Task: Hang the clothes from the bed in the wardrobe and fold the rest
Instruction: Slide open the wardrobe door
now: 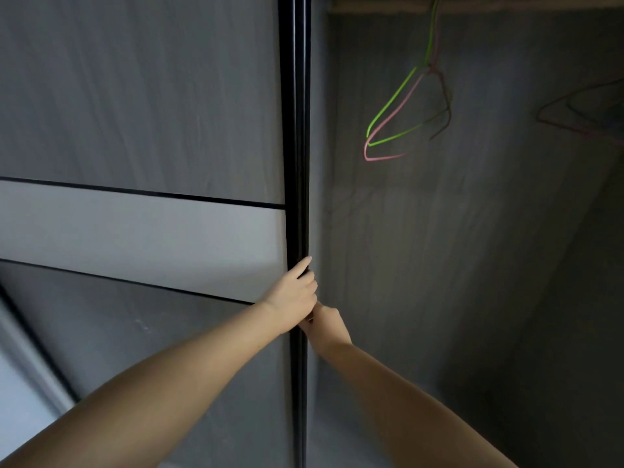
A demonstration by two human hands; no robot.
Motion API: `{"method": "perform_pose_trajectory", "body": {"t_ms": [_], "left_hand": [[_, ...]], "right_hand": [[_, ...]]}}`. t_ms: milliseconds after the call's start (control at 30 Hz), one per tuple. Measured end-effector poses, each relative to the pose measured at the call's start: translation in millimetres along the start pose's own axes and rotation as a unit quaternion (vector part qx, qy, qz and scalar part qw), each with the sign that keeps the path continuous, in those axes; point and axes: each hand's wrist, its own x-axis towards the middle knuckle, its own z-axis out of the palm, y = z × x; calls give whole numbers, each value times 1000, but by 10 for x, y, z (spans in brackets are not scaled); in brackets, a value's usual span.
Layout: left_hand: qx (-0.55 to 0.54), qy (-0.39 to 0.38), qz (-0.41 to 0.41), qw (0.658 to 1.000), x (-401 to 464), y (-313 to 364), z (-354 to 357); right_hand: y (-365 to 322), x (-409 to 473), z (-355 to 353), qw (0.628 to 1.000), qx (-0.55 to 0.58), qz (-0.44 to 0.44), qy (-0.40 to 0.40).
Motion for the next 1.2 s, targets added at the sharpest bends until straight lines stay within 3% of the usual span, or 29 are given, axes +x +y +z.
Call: {"method": "perform_pose_trajectory", "body": {"t_ms": [333,500,567,700,867,1000,1200], "left_hand": [[-9,-20,4,1000,76,60,41],[-135,-44,-27,989,282,141,-90],[-248,-37,-48,967,380,174,-231],[-510,-24,-118,852,622,238,-506],[-638,-21,-157,754,933,360,-771],[-676,-29,-178,715,1180,526,-860],[-684,-29,-173,709,1507,839,-1167]], "right_hand": [[206,-65,-210,998,3,43,38],[490,-174,-636,993,-52,80,73],[585,-202,-847,990,-69,90,79],[733,-219,-1271,985,-86,109,101],[898,-299,-1652,979,-98,132,122],[1089,-431,-1879,974,-107,161,115],[1420,-682,-2336,958,-181,200,100]]}}
